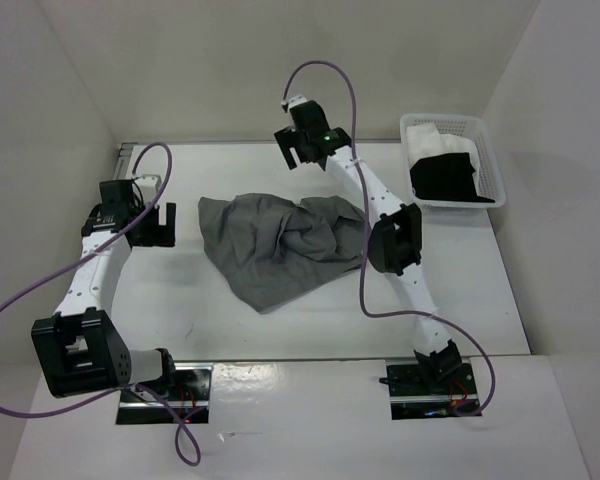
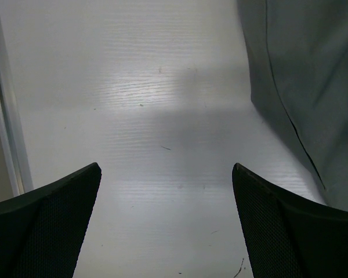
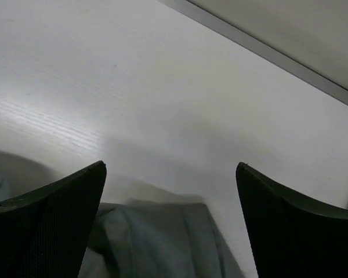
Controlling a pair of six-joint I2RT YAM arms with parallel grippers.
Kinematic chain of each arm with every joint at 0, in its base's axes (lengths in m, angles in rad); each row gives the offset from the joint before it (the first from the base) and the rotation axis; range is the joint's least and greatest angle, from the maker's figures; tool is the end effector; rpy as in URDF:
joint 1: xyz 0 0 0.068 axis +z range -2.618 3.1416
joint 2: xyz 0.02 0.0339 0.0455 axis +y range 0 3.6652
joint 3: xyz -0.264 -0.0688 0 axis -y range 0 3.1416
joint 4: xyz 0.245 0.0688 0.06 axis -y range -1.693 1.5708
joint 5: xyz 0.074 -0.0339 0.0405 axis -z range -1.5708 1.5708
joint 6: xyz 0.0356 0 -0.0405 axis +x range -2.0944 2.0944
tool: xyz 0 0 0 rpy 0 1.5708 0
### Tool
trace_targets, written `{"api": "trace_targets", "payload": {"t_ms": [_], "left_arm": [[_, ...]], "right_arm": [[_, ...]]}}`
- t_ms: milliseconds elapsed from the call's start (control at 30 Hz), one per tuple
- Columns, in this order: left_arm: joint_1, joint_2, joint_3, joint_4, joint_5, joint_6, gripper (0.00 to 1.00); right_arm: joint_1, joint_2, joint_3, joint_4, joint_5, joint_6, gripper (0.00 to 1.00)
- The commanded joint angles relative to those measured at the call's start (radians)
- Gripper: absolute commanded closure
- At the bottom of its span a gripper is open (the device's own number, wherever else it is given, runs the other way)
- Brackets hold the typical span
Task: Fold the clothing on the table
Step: Flatten the skirt out
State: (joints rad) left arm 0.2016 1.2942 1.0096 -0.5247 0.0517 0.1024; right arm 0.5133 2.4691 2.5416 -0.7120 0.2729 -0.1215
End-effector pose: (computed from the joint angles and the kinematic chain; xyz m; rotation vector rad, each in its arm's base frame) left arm 0.2703 0.0534 0.2770 -0.0934 2.3785 0.0834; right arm 0.4868 0.2634 0.2909 -0.5372 2.1171 -0.0803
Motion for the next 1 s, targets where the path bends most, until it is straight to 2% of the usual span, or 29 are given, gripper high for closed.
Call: {"api": "trace_targets", "payload": {"t_ms": [0, 67, 200, 333, 433, 567, 667, 833, 867, 967], "left_arm": [[0.005, -0.015, -0.005, -0.041, 0.118, 0.052, 0.00], [0.005, -0.004, 0.004, -0.051, 0.164, 0.071, 0.00], [-0.033, 0.045, 0.017, -0.075, 0.230, 0.106, 0.00], [-0.137, 0.115, 0.037, -0.084, 0.194, 0.118, 0.02], [-0.218, 0.187, 0.058, -0.074, 0.185, 0.106, 0.02], [-0.252, 0.267, 0.099, -0.037, 0.214, 0.086, 0.02], [-0.252, 0.345, 0.125, -0.028, 0.272, 0.063, 0.04], [-0.252, 0.442, 0.156, -0.028, 0.293, 0.037, 0.17], [-0.252, 0.457, 0.156, -0.017, 0.293, 0.028, 0.30], [-0.252, 0.468, 0.156, -0.017, 0.303, 0.028, 0.51]], "right_arm": [[0.057, -0.096, 0.019, -0.026, -0.023, 0.014, 0.04], [0.067, -0.182, -0.035, -0.092, -0.137, -0.032, 0.04], [0.067, -0.386, -0.292, -0.107, -0.257, -0.133, 0.04], [0.076, -0.499, -0.429, -0.187, -0.284, -0.231, 0.04], [0.076, -0.551, -0.608, -0.187, -0.251, -0.245, 0.04], [0.076, -0.624, -0.844, -0.136, -0.251, -0.256, 0.04], [0.076, -0.636, -0.937, -0.106, -0.242, -0.256, 0.04], [0.076, -0.647, -1.030, -0.047, -0.264, -0.256, 0.04], [0.076, -0.647, -1.050, -0.047, -0.264, -0.256, 0.04], [0.076, -0.608, -1.061, -0.023, -0.273, -0.256, 0.04]]}}
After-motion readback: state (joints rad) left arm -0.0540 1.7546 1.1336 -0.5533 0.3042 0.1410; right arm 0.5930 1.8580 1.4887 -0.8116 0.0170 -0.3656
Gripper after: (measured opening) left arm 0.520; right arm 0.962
